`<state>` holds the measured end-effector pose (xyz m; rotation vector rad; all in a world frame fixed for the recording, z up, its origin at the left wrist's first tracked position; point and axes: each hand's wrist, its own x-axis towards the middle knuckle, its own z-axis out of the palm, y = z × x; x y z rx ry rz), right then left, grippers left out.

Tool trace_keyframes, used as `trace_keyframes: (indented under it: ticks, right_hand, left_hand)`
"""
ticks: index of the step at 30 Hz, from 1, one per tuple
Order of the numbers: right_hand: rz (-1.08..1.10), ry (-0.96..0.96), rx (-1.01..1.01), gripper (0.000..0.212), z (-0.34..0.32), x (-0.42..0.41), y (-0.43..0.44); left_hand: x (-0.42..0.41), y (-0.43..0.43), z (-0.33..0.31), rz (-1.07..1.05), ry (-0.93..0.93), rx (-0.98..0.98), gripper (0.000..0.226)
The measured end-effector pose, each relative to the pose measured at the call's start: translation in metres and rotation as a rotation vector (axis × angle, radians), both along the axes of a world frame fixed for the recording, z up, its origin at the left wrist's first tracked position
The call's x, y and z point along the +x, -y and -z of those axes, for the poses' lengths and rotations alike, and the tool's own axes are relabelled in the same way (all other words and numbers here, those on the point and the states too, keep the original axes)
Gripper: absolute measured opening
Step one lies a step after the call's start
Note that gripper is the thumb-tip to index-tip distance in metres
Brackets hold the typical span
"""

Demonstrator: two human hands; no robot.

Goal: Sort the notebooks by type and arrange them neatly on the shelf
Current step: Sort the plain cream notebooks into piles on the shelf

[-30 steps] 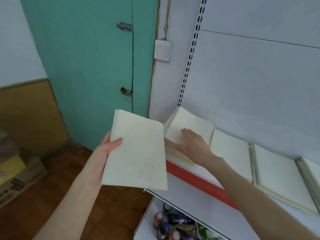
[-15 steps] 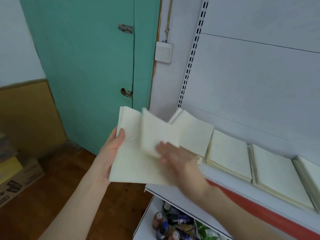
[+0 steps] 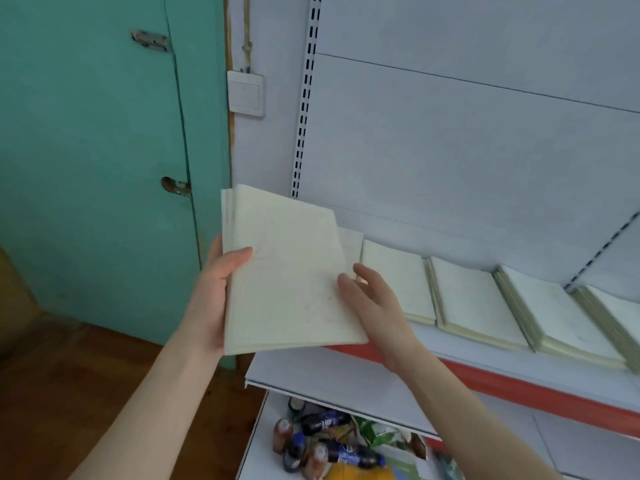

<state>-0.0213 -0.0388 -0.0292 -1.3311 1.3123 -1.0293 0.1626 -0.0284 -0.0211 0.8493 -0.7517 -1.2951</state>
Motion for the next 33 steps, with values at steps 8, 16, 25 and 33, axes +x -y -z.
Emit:
trace_keyframes:
  ticks: [8,16,25,33]
  right_hand:
    - [0.174,0.317,-0.060,0.016,-0.011,-0.085,0.033]
    - [0.362,0.053,-0.106,0.021,0.024,-0.163,0.096]
    - [0.310,-0.224,0.030,0.027,0.070,-0.171,0.144]
    - [0.239,-0.484,0.041,0.055,0.088,-0.163,0.152]
  left_hand:
    - [-0.088,0.064,-0.021,0.203,0.153,-0.116,0.040]
    - [-0.180,0.153,0.023,0.041,1.045,-0.008,0.043]
    - [-0.205,0.177,0.076,-0.014,1.483,0.042,0.028]
    - [-0.202,0.180,0.095,0.015,1.657,0.034,0.030]
